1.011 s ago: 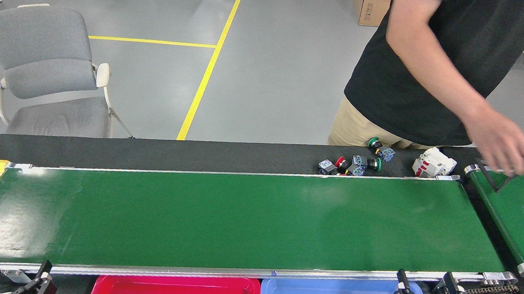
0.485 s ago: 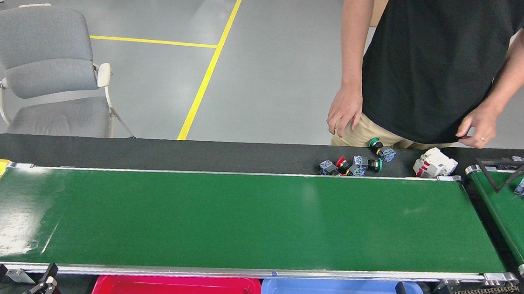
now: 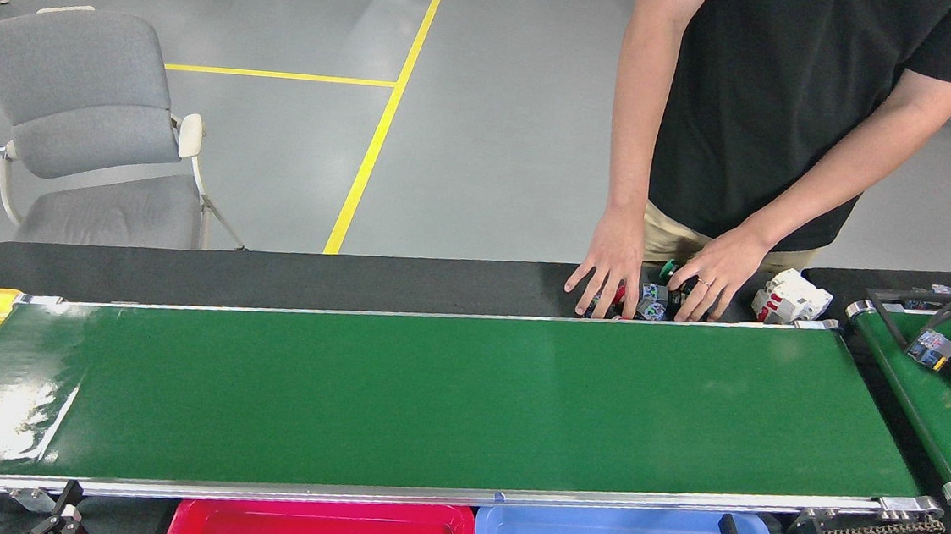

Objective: Pick switch part from conveyor to tray

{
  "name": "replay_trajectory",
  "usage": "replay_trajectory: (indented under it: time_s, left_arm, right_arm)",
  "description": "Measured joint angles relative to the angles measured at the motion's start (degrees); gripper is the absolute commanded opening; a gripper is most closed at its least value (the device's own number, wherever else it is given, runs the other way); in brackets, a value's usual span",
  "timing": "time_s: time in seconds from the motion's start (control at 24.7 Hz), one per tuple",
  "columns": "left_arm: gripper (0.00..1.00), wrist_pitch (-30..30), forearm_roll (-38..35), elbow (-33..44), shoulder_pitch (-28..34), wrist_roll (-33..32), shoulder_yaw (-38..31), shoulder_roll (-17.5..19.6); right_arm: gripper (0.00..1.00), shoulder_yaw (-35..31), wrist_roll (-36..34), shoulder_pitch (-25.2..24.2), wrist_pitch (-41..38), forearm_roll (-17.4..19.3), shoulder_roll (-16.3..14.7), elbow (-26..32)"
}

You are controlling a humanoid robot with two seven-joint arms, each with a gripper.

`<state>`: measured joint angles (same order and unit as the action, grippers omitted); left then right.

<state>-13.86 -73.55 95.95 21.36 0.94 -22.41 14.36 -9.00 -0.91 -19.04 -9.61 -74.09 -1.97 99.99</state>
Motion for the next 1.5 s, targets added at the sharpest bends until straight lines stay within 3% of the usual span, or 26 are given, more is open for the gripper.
replay_trajectory:
  time_s: [1.01,1.29,1.5]
  left_arm:
    - [1.0,-0.4,-0.3,1.5,0.0,0.3,-0.3,0.1]
    - [1.0,-0.4,-0.3,2.3,0.0,0.0,0.0,0.1]
    - [1.0,-0.4,-0.3,2.3,0.0,-0.3,0.0,0.1]
  right_arm:
    - [1.0,-0.1,1.1,0.3,0.3,0.0,0.2,-0.1]
    - [1.0,-2.5,6.4,4.9,0.4,0.1,0.2,-0.5]
    - [1.0,-3.5,7.3,9.7,0.4,0.1,0.2,-4.3]
